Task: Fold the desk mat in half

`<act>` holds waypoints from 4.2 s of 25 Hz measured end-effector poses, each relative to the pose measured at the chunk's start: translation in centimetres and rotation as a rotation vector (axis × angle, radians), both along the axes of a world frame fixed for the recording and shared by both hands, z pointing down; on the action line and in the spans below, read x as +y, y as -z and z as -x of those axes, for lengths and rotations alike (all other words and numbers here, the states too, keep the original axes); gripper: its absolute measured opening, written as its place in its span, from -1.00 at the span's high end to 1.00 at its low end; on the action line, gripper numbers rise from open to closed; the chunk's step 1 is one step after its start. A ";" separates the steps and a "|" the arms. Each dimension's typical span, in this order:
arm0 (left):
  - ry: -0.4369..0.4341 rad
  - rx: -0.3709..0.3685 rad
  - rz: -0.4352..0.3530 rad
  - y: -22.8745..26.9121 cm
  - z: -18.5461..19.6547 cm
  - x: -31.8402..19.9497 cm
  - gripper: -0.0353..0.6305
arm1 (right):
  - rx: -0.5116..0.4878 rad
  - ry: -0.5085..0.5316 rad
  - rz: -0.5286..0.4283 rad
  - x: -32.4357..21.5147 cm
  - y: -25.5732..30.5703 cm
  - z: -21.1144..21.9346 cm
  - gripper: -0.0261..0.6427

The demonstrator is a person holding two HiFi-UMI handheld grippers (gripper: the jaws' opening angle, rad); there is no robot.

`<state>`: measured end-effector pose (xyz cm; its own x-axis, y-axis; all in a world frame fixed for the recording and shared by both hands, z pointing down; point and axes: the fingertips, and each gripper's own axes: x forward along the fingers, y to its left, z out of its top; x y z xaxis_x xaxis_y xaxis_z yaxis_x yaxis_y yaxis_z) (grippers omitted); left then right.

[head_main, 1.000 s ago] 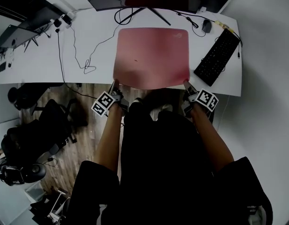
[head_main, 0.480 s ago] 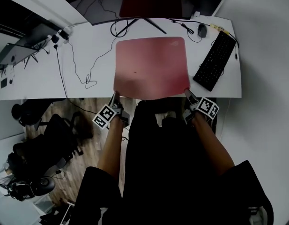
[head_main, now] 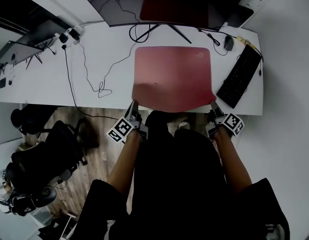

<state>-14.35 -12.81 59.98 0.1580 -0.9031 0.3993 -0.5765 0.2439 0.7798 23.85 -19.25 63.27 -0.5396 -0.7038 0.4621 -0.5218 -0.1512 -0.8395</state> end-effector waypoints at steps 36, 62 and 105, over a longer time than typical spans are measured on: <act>-0.159 0.158 -0.012 0.6 3.4 -15.9 0.80 | 0.100 -0.353 -0.077 -11.0 3.0 0.3 0.88; -0.015 0.004 0.113 -4.0 4.8 -26.0 0.80 | 0.094 -0.166 -0.014 -23.9 -2.0 2.1 0.87; -0.059 -0.022 0.307 -10.6 5.6 -31.0 0.67 | 0.111 -0.096 0.102 -30.5 -7.8 4.9 0.54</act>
